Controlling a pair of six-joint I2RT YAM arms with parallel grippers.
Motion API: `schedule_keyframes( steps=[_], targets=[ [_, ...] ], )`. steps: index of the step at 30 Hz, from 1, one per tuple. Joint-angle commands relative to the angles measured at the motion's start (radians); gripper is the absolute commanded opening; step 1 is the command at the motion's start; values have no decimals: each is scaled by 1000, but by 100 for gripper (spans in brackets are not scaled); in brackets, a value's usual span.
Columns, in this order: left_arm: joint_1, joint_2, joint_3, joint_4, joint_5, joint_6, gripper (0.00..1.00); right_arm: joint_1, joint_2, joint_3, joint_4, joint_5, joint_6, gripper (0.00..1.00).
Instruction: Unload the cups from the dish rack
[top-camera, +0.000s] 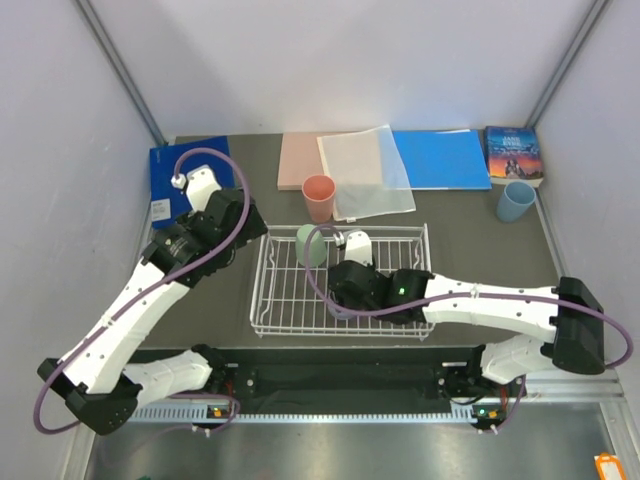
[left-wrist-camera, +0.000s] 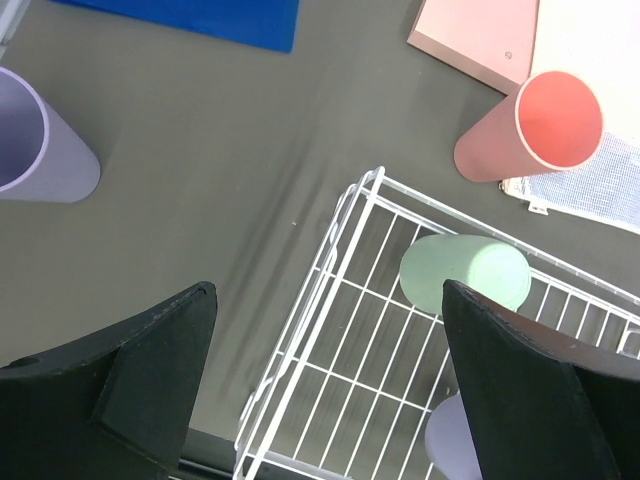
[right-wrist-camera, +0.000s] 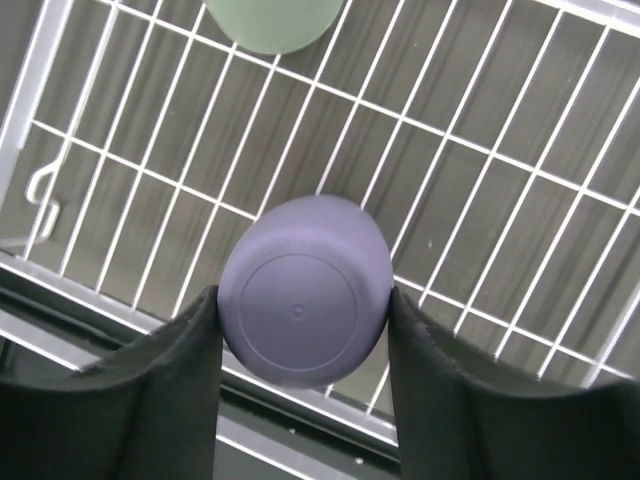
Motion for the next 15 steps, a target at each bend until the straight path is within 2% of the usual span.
schedule_keyframes(
  steps=[1,3,8,11,13,15],
  targets=[
    [-5,-5,-15,41,4,25,99,16,-3,20,17,40,43,11],
    [-5,-7,-18,45,9,30,99,18,-3,34,-1,54,49,0],
    [-5,-16,-17,57,6,39,99,84,-50,150,-58,182,13,0],
    [-5,-39,-21,103,32,48,99,87,-145,201,16,235,-18,0],
    [-5,-68,-67,233,105,71,99,50,-248,178,102,188,-38,0],
    [-4,-120,-114,403,193,103,99,-75,-358,113,240,97,-34,0]
  ],
)
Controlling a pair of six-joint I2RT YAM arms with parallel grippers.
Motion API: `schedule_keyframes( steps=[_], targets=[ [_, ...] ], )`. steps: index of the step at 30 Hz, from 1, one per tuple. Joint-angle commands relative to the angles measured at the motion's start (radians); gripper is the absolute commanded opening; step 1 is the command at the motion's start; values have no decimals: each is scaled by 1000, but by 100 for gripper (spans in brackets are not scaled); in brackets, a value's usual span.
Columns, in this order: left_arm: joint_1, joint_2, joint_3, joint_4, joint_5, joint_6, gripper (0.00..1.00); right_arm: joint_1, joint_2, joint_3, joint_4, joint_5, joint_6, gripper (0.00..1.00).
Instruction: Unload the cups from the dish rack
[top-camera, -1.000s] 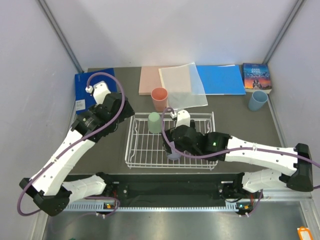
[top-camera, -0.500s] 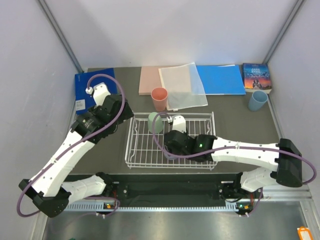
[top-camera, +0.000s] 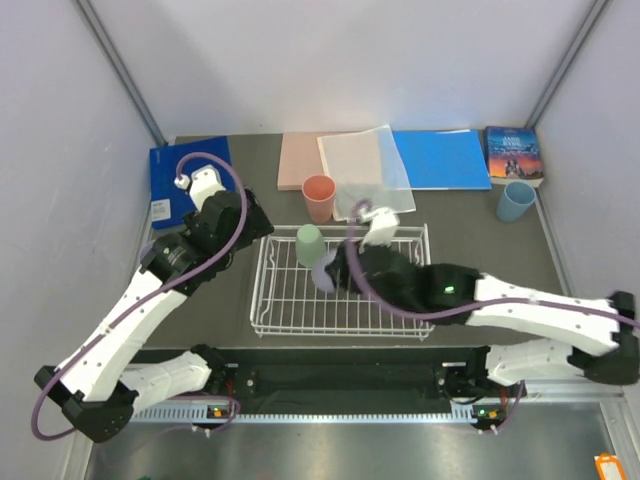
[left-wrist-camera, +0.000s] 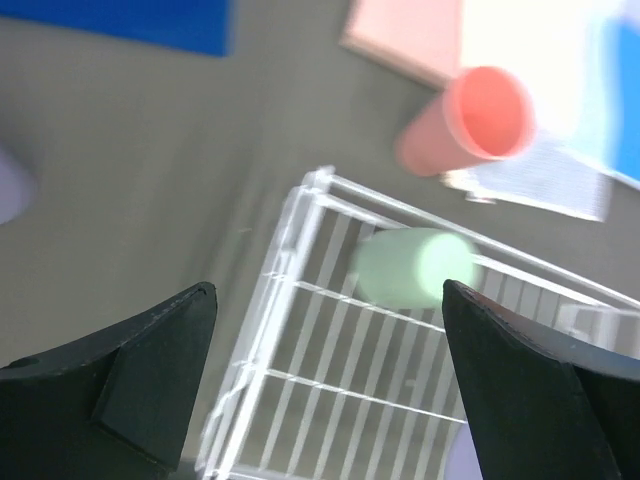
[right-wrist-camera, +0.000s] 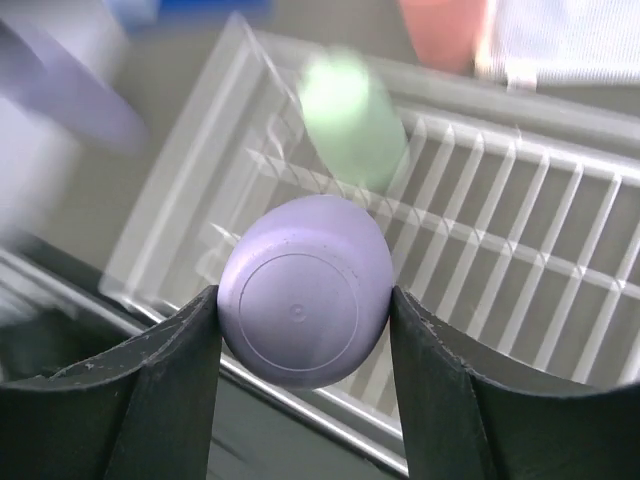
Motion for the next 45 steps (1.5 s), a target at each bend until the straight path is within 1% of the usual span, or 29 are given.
schedule_keyframes(
  steps=[1,2,3,4,5,6,7,8,9,10,11,12,14,18,21,29,32,35,36,38,39,40,42,43,45],
  targets=[
    [-4,-101,-72,350,219,68,99,-193,-264,-42,290,-152,-13,0],
    [-2,-122,-77,396,259,66,99,-318,-299,-76,336,-222,8,0],
    [-2,-132,-95,442,303,48,99,-379,-360,-135,423,-286,26,0],
    [2,-141,-109,561,422,34,99,-440,-383,-160,452,-402,40,0],
    [7,-147,-123,614,480,-5,99,-550,-403,-182,486,-461,69,0],
    [13,-147,-152,672,550,-33,99,-595,-432,-217,535,-515,86,0],
    [22,-144,-170,777,605,-67,99,-637,-445,-232,557,-588,103,0],
    [29,-138,-192,851,730,-104,99,-698,-453,-243,574,-623,128,0],
    [35,-135,-251,919,782,-194,99,-724,-460,-262,575,-649,140,0],
    [50,-132,-290,1000,831,-246,99,-741,-460,-268,616,-704,151,0],
    [56,-121,-330,1181,916,-351,99,-764,-459,-272,632,-729,171,0],
    [56,-115,-403,1255,940,-395,99,-766,-453,-291,660,-753,180,0],
    [56,-90,-474,1403,966,-476,98,-766,-437,-300,709,-807,204,0],
    [58,-50,-494,1499,1029,-509,96,-764,-413,-331,772,-851,237,0],
    [56,-12,-468,1499,1078,-504,94,-766,-395,-337,810,-887,251,0],
    [55,-1,-482,1508,1062,-510,93,-766,-353,-340,839,-928,264,0],
    [55,-7,-484,1511,1057,-507,90,-764,-333,-357,861,-947,281,0],
    [56,3,-485,1531,1077,-515,82,-763,-307,-374,901,-977,307,0],
    [55,8,-485,1541,1088,-517,77,-761,-296,-375,908,-999,313,0],
    [53,20,-487,1560,1111,-527,70,-754,-266,-377,928,-1019,326,0],
    [52,26,-490,1571,1111,-533,65,-748,-256,-377,936,-1032,330,0],
    [50,26,-494,1573,1112,-535,54,-738,-250,-377,939,-1036,335,0],
    [50,23,-505,1570,1106,-535,40,-731,-252,-384,942,-1023,335,0],
    [50,17,-507,1562,1103,-530,23,-731,-258,-387,941,-1020,332,0],
    [50,10,-500,1519,1098,-518,4,-731,-276,-384,919,-1002,320,0]
  ],
)
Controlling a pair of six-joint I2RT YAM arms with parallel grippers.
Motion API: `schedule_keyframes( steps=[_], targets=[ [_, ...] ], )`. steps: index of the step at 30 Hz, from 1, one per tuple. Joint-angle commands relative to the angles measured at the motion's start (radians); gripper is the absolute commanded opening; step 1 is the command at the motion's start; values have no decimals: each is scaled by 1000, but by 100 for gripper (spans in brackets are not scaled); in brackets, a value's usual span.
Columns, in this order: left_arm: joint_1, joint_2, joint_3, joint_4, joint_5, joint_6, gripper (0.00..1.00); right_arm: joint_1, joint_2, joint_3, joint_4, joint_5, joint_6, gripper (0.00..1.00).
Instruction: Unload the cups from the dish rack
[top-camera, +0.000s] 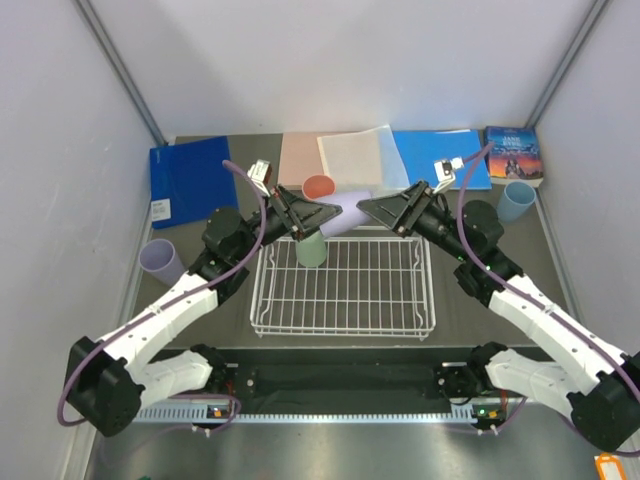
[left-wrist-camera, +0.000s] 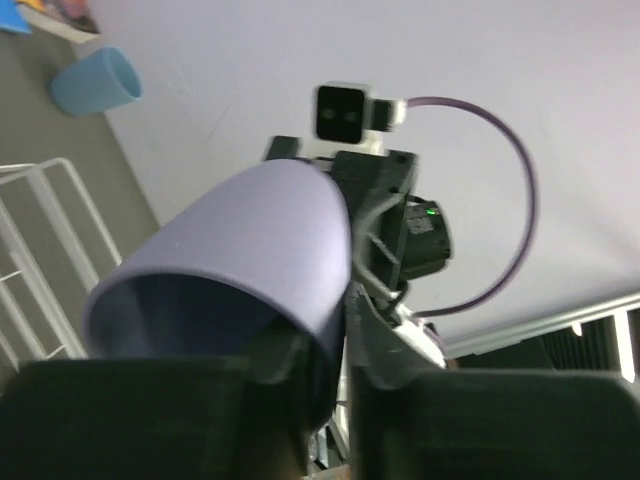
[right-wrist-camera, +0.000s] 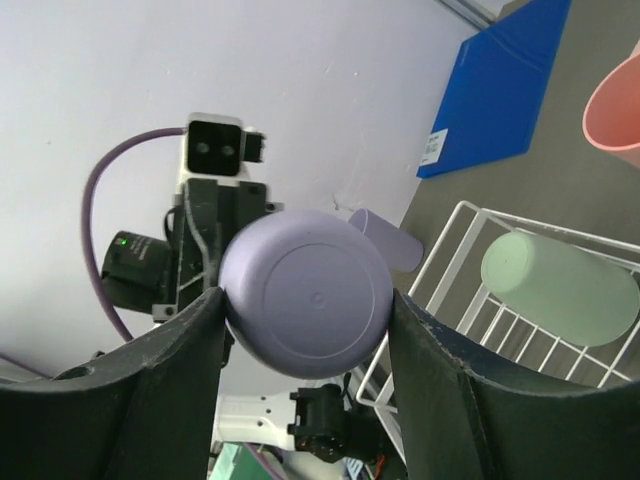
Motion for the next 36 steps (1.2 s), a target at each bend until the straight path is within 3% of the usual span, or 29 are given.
schedule_keyframes(
  steps=[1,4,5,6,8,9,10,11,13,14,16,17,20,23,25,36],
  targets=[
    [-9,-33,17,28,22,23,0,13,-27,2,15,-3,-53,0],
    [-9,-61,28,-40,-16,61,0,15,-48,30,-68,34,-101,0],
    [-9,-71,36,-81,-38,76,0,15,-60,52,-101,53,-121,8],
    [-9,-85,51,-133,-61,99,0,15,-65,69,-190,105,-145,44],
    [-9,-90,150,-384,-147,213,0,19,-77,143,-302,194,-225,73],
    [-9,-78,205,-491,-188,263,0,22,-74,178,-479,316,-250,91],
    [-9,-63,332,-754,-308,362,0,31,-67,213,-552,386,-303,96],
    [-7,-46,399,-866,-376,406,0,35,-45,290,-639,450,-331,100],
    [-7,26,591,-1102,-562,486,0,47,-13,359,-829,621,-395,100],
    [-6,51,647,-1285,-731,509,0,50,13,410,-870,671,-409,100],
    [0,138,811,-1454,-898,524,0,51,22,433,-939,776,-448,99],
    [10,167,864,-1615,-1041,528,0,53,24,441,-950,797,-457,100],
    [82,276,1025,-1770,-1171,558,0,55,22,438,-968,827,-480,100],
    [337,298,1053,-1803,-1120,622,0,56,34,427,-968,821,-492,100],
    [430,280,1022,-1772,-1050,655,0,55,45,419,-964,804,-503,99],
    [565,261,815,-1777,-1037,554,0,56,91,356,-861,696,-544,100]
  ],
)
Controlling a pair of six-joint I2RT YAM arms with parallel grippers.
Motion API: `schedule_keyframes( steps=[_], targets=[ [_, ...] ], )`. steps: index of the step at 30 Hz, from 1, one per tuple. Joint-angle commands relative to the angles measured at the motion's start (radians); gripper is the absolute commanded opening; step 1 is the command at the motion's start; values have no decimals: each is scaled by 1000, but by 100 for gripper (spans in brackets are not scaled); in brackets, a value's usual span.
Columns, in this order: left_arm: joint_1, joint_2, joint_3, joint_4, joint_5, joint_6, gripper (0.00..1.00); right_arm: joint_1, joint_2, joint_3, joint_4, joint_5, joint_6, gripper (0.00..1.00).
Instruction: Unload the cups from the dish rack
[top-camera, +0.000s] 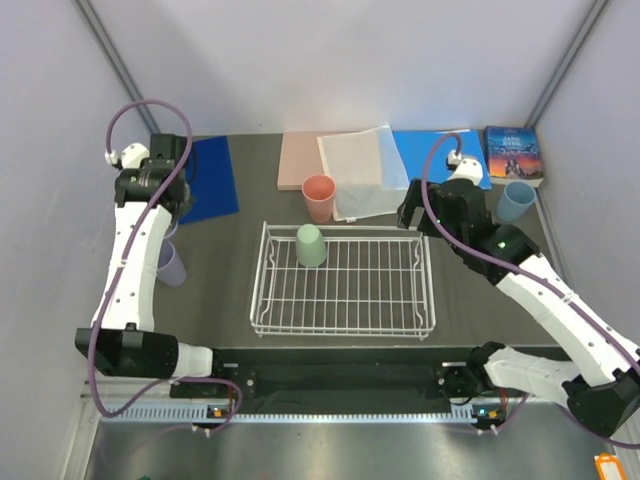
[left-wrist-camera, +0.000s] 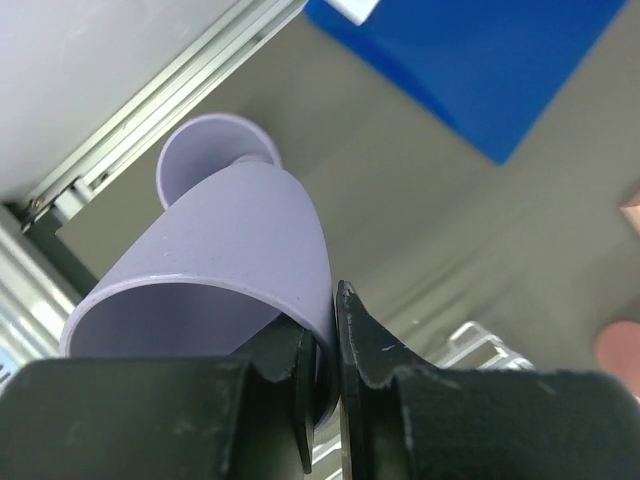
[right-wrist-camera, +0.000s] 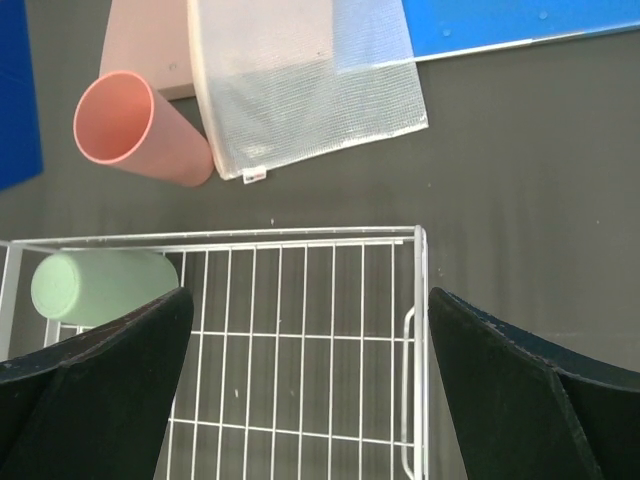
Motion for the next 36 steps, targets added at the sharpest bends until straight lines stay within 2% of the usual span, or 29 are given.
schedule_keyframes(
  steps=[1,8,18,29,36],
  targets=[
    [41,-47,-98,4,3,-37,0,15,32,7,69,-47,-31,100],
    [122,-105,-288,79,27,-66,0,31,62,17,52,-85,-19,99],
    [170,-120,-361,128,41,-50,0,57,53,9,30,-104,11,100],
    [179,-131,-224,141,149,-59,0,72,33,-33,27,-117,35,100],
    [182,-82,-161,136,110,-60,0,72,57,-22,29,-139,35,100]
  ],
)
